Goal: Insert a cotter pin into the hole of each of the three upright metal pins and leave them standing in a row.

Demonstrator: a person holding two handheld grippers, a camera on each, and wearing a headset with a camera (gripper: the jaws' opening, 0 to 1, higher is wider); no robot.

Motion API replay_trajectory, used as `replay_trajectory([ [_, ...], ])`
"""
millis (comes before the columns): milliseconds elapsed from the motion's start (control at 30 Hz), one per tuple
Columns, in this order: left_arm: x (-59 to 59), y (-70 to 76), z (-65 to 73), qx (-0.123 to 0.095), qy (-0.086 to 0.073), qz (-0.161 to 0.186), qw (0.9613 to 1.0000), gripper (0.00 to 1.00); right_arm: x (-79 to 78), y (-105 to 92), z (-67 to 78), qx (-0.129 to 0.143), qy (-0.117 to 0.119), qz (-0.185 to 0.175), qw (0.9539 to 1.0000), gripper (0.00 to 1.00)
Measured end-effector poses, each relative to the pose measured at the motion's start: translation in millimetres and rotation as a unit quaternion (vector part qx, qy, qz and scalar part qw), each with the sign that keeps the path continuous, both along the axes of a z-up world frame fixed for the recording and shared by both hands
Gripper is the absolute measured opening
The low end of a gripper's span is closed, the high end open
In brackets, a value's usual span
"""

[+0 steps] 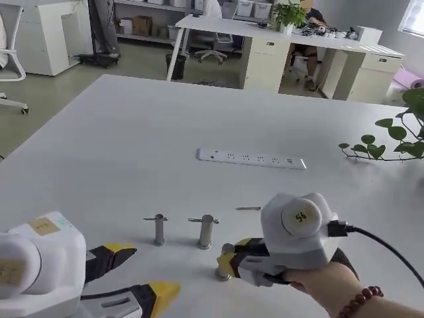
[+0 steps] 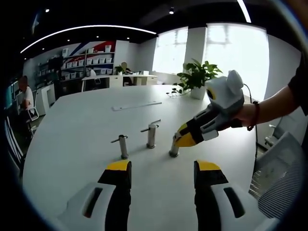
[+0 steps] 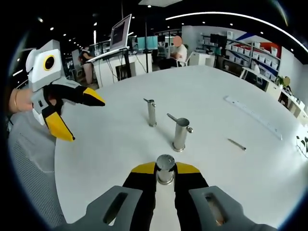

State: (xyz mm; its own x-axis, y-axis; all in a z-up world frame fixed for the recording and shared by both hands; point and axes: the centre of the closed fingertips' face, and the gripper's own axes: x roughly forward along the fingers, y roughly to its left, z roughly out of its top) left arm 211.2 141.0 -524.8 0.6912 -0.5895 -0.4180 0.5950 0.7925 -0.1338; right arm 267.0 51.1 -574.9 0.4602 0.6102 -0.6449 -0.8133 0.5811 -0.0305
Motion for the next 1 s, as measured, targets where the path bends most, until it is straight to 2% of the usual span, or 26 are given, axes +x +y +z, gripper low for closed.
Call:
replay_trajectory([
  [133,0.2,0.2,-1.3,0.001,0.002,0.001,1.0,0.51,1.5,-0.4,0.2,0.011,0.003,-0.011,0.9999,0.08],
  [333,-0.1,-2.1,-1.2,0.001,0.003,-0.001,1.0,0.51,2.6,0.1,0.4,0.019,-0.007,-0.019,0.9996,0.09],
  [400,-0.2,-2.3,-1.1,0.0,0.003,-0.001,1.0,0.51,3.2,1.1,0.7,0.025,-0.02,-0.021,0.9993,0.09],
  [500,-0.8,-1.9,-1.6,0.001,0.004,-0.001,1.0,0.51,3.4,1.5,-0.8,0.038,-0.003,-0.033,0.9987,0.1],
  [633,-1.0,0.0,-2.6,0.001,0.007,0.001,1.0,0.51,3.3,2.7,1.2,0.041,-0.008,-0.03,0.9987,0.14],
  [867,-0.8,0.0,-1.5,-0.003,0.007,0.002,1.0,0.52,0.8,8.3,18.1,0.077,0.003,-0.026,0.9967,0.21],
  [1000,-0.6,-0.1,0.1,-0.002,0.005,0.002,1.0,0.52,1.8,4.9,30.4,0.086,0.007,-0.021,0.9961,0.24],
])
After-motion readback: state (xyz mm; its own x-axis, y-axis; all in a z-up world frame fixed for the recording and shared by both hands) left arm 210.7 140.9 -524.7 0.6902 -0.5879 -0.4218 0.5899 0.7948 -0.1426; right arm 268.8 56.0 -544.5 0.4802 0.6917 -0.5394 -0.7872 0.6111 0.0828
